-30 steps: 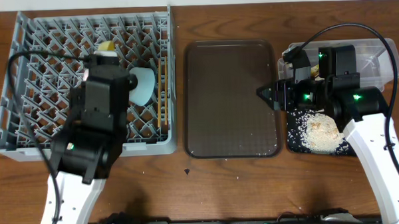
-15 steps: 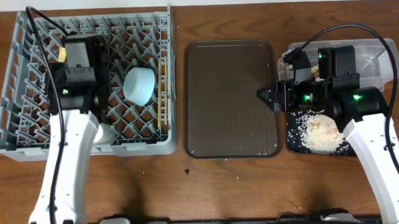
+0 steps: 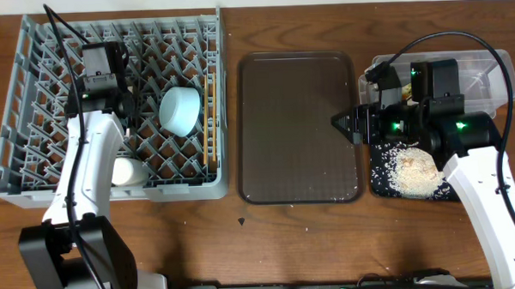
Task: Sort waste into correct bins and load items into the dishwasher
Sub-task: 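Carry the yellow plate with the left gripper and stand it in the rack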
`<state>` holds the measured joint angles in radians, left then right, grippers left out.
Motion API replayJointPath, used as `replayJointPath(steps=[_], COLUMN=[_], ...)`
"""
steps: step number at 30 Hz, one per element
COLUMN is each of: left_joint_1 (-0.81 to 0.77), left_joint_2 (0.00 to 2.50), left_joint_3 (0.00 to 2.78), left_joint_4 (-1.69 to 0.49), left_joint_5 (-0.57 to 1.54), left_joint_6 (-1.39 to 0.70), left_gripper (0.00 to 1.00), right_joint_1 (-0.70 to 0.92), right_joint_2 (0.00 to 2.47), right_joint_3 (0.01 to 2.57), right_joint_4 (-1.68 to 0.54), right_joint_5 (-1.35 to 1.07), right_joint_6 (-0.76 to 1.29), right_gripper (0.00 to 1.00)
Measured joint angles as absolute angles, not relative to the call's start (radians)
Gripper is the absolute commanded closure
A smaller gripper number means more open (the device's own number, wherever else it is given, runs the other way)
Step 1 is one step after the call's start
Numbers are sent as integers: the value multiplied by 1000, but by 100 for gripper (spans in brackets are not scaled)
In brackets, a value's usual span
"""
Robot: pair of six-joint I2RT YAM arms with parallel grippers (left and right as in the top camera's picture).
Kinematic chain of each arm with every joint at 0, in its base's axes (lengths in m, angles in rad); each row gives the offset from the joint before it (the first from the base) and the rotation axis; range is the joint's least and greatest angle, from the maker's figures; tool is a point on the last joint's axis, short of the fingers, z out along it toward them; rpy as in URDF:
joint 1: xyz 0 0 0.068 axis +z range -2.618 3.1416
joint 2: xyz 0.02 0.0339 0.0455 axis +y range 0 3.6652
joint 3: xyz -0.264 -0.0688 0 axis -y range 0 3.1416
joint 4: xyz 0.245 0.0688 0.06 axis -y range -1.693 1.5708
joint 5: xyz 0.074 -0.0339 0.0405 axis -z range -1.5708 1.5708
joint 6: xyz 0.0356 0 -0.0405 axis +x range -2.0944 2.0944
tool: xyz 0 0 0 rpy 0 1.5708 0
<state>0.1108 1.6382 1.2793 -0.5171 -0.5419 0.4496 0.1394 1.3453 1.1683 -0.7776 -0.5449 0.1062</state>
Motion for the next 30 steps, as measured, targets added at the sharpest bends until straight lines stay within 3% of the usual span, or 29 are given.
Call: replayJointPath(steps=[1, 10, 24, 30], left_joint_1=[111, 100, -99, -244], left_joint_2=[1638, 1628, 1301, 1194], left_joint_3=[1279, 1279, 1280, 1280], left_joint_4=[-516, -511, -650, -770], left_joint_5=[-540, -536, -458, -290], left_joint_6=[450, 441, 263, 150], left_gripper=[16, 9, 8, 8], right_joint_1=[140, 140, 139, 139], right_joint_2=[1345, 1345, 1345, 1344], right_joint_3=[1168, 1168, 1168, 1168], right_joint_4=[-778, -787, -789, -786], right_joint_5=[-545, -545, -545, -543], right_joint_6=[106, 106, 106, 106], right_gripper=[32, 32, 31, 21])
